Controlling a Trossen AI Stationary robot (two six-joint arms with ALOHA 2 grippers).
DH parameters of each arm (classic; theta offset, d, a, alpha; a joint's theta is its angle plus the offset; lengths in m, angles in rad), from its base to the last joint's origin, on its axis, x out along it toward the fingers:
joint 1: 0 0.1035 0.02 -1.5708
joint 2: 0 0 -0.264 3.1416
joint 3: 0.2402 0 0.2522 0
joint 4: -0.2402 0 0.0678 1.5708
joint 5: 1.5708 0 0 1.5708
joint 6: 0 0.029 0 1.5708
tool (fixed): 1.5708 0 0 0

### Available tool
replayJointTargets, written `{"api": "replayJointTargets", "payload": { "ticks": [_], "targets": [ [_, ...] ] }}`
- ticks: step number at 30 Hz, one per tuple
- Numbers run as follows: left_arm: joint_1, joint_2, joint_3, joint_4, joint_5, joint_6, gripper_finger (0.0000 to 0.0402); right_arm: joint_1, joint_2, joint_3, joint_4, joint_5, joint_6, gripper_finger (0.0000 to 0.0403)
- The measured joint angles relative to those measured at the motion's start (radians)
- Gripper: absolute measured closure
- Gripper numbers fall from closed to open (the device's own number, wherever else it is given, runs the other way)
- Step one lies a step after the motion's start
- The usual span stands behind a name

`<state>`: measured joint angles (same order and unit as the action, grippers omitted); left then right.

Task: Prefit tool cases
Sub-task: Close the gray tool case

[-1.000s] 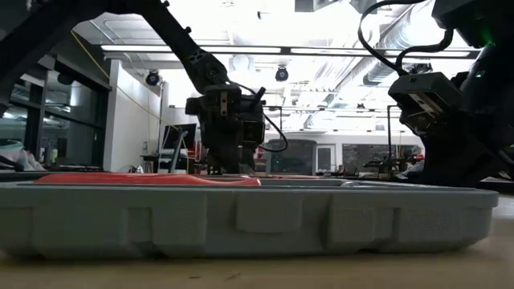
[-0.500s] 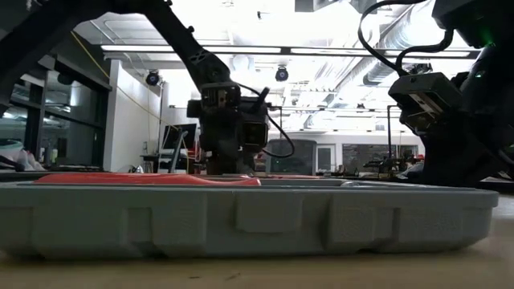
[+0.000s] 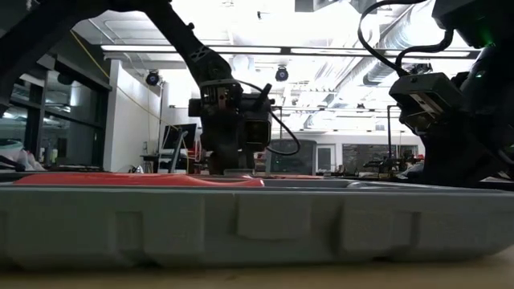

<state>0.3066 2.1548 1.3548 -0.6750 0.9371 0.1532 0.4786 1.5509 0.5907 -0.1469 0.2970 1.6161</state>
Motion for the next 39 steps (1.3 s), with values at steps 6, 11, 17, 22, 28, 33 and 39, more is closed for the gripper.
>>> {"api": "replayJointTargets", "payload": {
  "ticks": [6,11,17,22,28,33,39],
  "targets": [
    [0.0,0.0,0.0,-0.002,-0.001,-0.006,0.038,0.0,0.0,0.0,0.0,0.0,-0.002,0.0402],
    [-0.01,0.0,0.0,-0.01,-0.022,0.005,0.0391,0.0,0.0,0.0,0.0,0.0,-0.002,0.0402],
    [-0.008,-0.015,-0.001,-0.041,-0.054,0.019,0.0398,0.0,0.0,0.0,0.0,0.0,-0.002,0.0402],
    [0.024,-0.051,0.013,-0.11,-0.136,0.065,0.0399,0.0,0.0,0.0,0.0,0.0,-0.005,0.0402],
    [0.077,-0.071,0.052,-0.204,-0.226,0.121,0.04,0.0,0.0,0.0,0.0,0.0,-0.013,0.0402],
    [0.125,-0.107,0.068,-0.232,-0.26,0.14,0.0401,0.0,0.0,0.0,0.004,0.0,-0.013,0.0402],
    [0.18,-0.155,0.068,-0.24,-0.29,0.14,0.0401,-0.001,0.001,-0.001,0.035,-0.001,-0.013,0.0402]
  ]
}}
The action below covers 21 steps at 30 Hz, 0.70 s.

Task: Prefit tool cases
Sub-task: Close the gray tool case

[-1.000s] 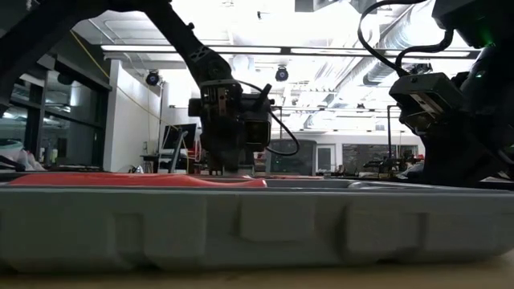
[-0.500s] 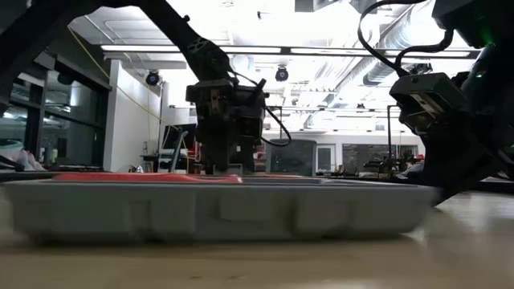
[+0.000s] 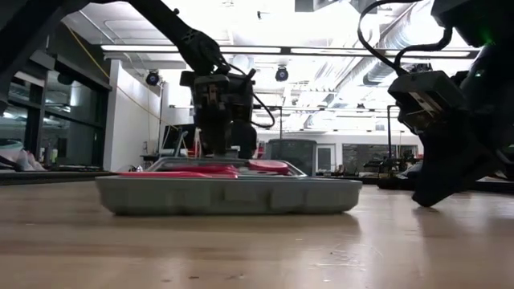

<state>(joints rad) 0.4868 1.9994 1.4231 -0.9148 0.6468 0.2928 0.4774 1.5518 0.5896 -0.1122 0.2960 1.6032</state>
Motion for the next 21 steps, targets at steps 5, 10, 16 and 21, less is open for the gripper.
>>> {"api": "replayJointTargets", "payload": {
  "ticks": [5,10,16,21],
  "targets": [
    [0.02,-0.034,0.001,-0.008,-0.051,-0.001,0.0401,-0.046,0.001,0.0,0.21,-0.079,-0.1,0.0402],
    [0.025,-0.04,0.001,-0.009,-0.054,-0.008,0.0401,-0.121,0.001,0.012,0.295,-0.099,-0.22,0.0403],
    [0.024,-0.041,0.001,-0.006,-0.052,-0.018,0.0401,-0.191,0.001,0.018,0.311,-0.186,-0.314,0.0403],
    [0.024,-0.041,0.001,-0.006,-0.051,-0.019,0.0401,-0.203,0.001,0.018,0.312,-0.265,-0.372,0.0403]
  ]
}}
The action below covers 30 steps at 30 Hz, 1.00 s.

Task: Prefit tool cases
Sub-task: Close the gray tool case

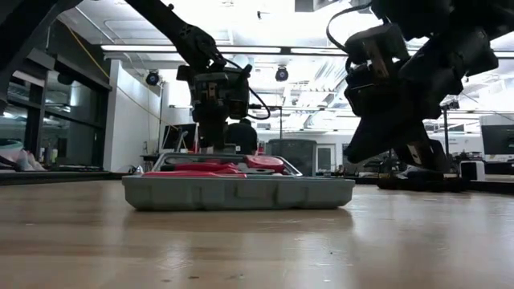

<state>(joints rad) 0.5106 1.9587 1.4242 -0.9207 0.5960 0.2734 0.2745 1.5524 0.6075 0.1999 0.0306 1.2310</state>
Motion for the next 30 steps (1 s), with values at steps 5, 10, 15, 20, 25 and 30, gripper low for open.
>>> {"api": "replayJointTargets", "payload": {
  "ticks": [5,10,15,20,25,30],
  "targets": [
    [0.0,0.0,0.0,0.0,0.001,-0.009,0.0401,0.0,0.005,0.0,0.009,-0.017,-0.019,0.0403],
    [0.0,0.0,0.0,0.0,0.002,-0.014,0.0401,0.0,0.065,0.001,0.115,-0.055,-0.028,0.0403],
    [-0.002,0.0,0.0,0.001,0.003,-0.035,0.0401,0.0,0.139,0.041,0.123,-0.057,-0.028,0.0403],
    [-0.01,0.0,0.001,-0.001,0.007,-0.044,0.0401,0.0,0.164,0.067,0.121,-0.046,-0.035,0.0403],
    [-0.026,-0.002,0.01,-0.009,0.01,-0.054,0.0401,0.0,0.164,0.067,0.084,-0.046,-0.034,0.0403],
    [-0.048,-0.003,0.059,-0.025,0.007,-0.064,0.0401,0.0,0.163,0.068,0.07,-0.046,-0.03,0.0403]
  ]
}}
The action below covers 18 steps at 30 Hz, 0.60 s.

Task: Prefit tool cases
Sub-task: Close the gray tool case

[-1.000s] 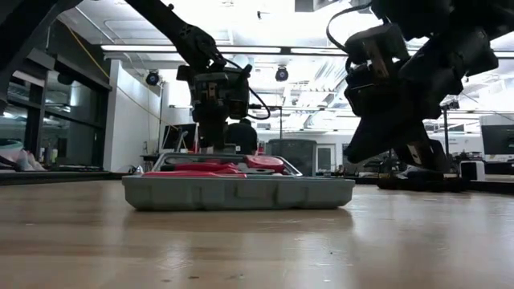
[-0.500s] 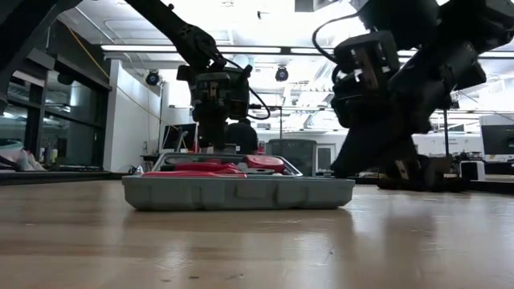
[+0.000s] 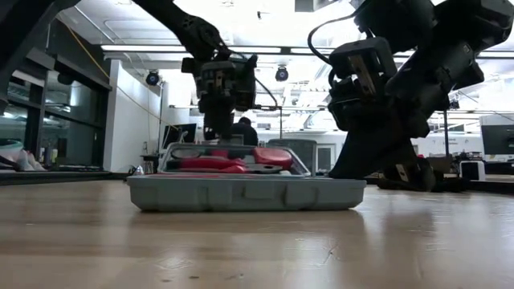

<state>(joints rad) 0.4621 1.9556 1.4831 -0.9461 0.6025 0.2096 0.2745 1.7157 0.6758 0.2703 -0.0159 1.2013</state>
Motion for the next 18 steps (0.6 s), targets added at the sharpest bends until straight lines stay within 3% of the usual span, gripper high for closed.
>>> {"api": "replayJointTargets", "payload": {
  "ticks": [7,18],
  "targets": [
    [-0.038,-0.003,0.063,-0.044,0.0,-0.027,0.0401,0.0,0.0,0.0,-0.008,0.0,-0.005,0.0403],
    [-0.119,-0.011,0.065,-0.096,-0.011,-0.075,0.0401,0.002,0.0,-0.002,-0.016,-0.025,-0.012,0.0403]
  ]
}}
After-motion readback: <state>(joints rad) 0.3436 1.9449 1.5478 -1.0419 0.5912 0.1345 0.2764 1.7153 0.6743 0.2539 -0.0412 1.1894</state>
